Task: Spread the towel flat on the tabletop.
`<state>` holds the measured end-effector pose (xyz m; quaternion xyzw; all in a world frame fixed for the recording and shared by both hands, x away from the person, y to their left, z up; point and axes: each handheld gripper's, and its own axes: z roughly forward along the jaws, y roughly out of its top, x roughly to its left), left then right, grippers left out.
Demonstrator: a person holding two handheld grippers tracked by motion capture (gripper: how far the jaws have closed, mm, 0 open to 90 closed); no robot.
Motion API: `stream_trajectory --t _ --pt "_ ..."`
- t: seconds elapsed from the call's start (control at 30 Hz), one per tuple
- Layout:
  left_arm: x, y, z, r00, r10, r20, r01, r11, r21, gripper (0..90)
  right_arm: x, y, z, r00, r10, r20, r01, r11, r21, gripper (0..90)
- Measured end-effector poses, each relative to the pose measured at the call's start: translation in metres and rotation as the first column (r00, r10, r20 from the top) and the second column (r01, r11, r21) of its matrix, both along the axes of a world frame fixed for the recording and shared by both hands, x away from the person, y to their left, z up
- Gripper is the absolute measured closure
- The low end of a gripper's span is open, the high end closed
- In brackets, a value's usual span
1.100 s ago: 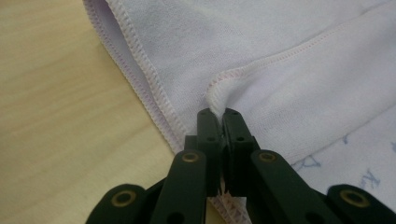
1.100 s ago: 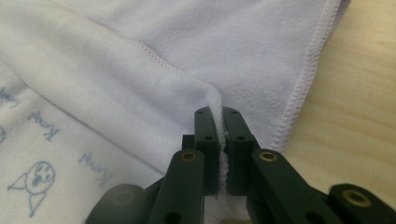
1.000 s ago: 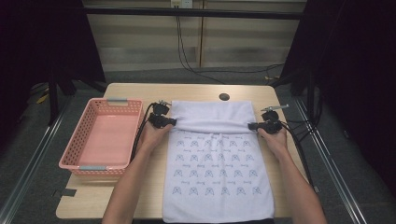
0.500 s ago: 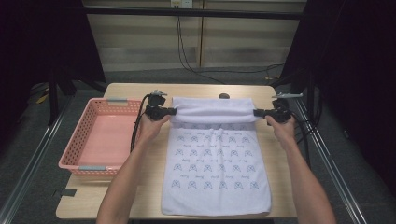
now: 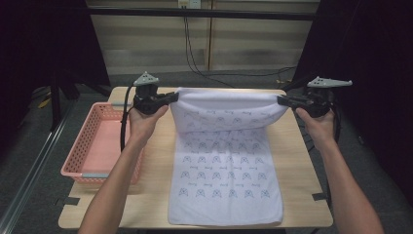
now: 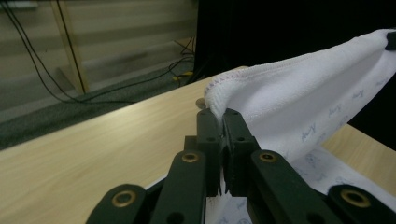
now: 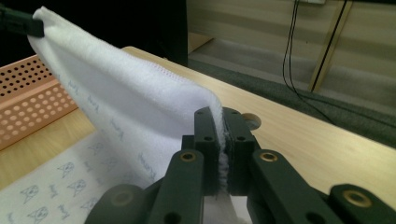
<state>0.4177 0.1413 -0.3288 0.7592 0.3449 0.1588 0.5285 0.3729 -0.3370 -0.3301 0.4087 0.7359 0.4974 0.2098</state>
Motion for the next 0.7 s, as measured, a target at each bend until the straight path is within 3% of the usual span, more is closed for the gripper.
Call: stream_trajectory --t 0.07,0.17,0.2,0.3,0.33,0.37,0.4,0.5,0.53,0.57,0.63,0.67,0.7 --pt "-0.009 0.004 0.012 0.9995 -0.013 0.029 0.014 0.9995 -0.030 87.2 -0.009 0.001 0.011 0.9999 0.009 0.014 -0.009 1.000 -0.013 86.4" --pt "-0.019 0.008 0.022 0.9983 -0.022 0.055 0.024 0.9993 -0.030 87.1 -0.023 0.002 0.026 0.9984 0.032 0.047 -0.031 0.999 -0.011 86.4" --pt "-0.030 0.012 0.030 0.9965 -0.042 0.073 0.044 0.9987 -0.027 87.1 -0.028 0.002 0.030 0.9976 0.041 0.056 -0.040 0.999 -0.005 86.4" --pt "-0.052 0.017 0.031 0.9955 -0.062 0.071 0.064 0.9977 -0.023 87.1 -0.049 0.002 0.034 0.9941 0.073 0.081 -0.073 0.997 -0.006 86.5" --pt "-0.052 0.017 0.031 0.9955 -0.062 0.071 0.064 0.9977 -0.023 87.1 -0.057 0.003 0.032 0.9934 0.082 0.080 -0.082 0.997 -0.004 86.5" --pt "-0.071 0.020 0.023 0.9925 -0.096 0.075 0.098 0.9950 -0.022 87.1 -0.065 0.003 0.028 0.9930 0.091 0.075 -0.091 0.996 -0.006 86.5" --pt "-0.080 0.020 0.017 0.9912 -0.106 0.080 0.106 0.9943 0.003 87.1 -0.073 0.004 0.021 0.9935 0.097 0.060 -0.096 0.995 -0.014 86.4" --pt "-0.102 0.027 -0.008 0.9899 -0.137 0.037 0.138 0.9902 -0.024 87.0 -0.098 0.002 -0.005 0.9926 0.121 0.013 -0.121 0.993 -0.007 86.4" --pt "-0.102 0.027 -0.008 0.9899 -0.137 0.037 0.138 0.9902 -0.024 87.0 -0.107 0.002 -0.014 0.9922 0.125 0.003 -0.125 0.992 -0.001 86.4" --pt "-0.117 0.027 -0.028 0.9893 -0.146 0.010 0.146 0.9890 -0.023 87.0 -0.116 0.002 -0.023 0.9913 0.131 -0.016 -0.131 0.991 0.004 86.3" --pt "-0.132 0.026 -0.047 0.9847 -0.174 -0.007 0.174 0.9847 -0.001 87.0 -0.132 0.005 -0.041 0.9887 0.139 -0.056 -0.140 0.990 -0.017 86.1" --pt "-0.132 0.026 -0.047 0.9847 -0.174 -0.007 0.174 0.9847 -0.001 86.8 -0.132 0.005 -0.041 0.9887 0.139 -0.056 -0.140 0.990 -0.017 86.1" --pt "-0.145 0.027 -0.066 0.9822 -0.182 -0.045 0.182 0.9832 -0.016 86.6 -0.145 0.007 -0.061 0.9833 0.149 -0.104 -0.154 0.988 -0.033 85.8"
